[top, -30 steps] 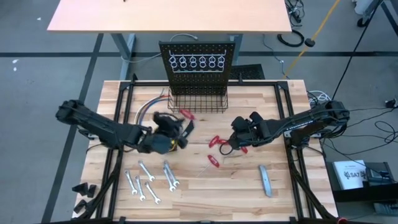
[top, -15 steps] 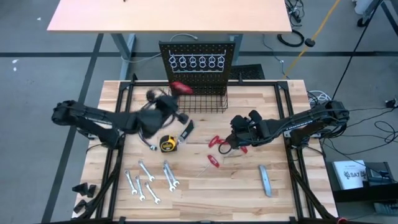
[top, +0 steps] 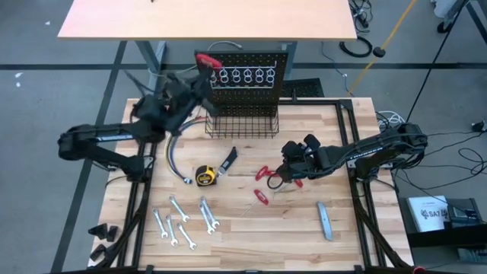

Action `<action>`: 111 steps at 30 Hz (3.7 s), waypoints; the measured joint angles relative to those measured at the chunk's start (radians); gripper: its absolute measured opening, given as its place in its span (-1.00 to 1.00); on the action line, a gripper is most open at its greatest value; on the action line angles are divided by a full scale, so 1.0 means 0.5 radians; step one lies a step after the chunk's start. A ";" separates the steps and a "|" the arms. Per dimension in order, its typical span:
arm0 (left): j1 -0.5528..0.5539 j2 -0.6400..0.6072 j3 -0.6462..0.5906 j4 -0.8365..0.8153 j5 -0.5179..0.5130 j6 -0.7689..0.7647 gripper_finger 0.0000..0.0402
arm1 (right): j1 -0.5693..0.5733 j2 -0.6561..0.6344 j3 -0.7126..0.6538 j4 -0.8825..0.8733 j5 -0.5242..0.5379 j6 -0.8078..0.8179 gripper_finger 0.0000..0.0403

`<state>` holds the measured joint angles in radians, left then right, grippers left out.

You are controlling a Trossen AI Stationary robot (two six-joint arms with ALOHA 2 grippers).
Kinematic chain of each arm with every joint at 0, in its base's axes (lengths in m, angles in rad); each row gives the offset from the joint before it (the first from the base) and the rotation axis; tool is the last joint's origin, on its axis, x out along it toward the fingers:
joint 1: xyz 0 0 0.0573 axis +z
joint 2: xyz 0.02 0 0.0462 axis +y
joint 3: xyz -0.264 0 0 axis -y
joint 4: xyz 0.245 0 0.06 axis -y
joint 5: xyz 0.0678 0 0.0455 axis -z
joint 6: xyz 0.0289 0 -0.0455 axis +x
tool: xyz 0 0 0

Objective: Hang tools onto peg board
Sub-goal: Hang the allen wrench on the peg board

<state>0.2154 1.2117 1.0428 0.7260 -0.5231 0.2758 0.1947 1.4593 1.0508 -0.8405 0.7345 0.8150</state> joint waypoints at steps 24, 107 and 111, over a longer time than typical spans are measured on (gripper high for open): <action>0.263 0.323 -0.002 0.418 0.202 0.145 -1.00 | 0.000 0.000 0.001 0.134 0.014 -0.137 -0.43; 0.380 0.501 -0.224 0.570 0.119 -0.001 -0.96 | -0.001 0.000 0.001 0.274 0.039 -0.204 -0.43; 0.361 0.501 -0.224 0.558 0.025 0.003 -0.83 | 0.000 0.000 0.001 0.272 0.039 -0.204 -0.43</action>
<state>0.3959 1.4624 0.9310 1.0051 -0.5105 0.2774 0.1947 1.4593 1.0511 -0.7043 0.7540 0.7132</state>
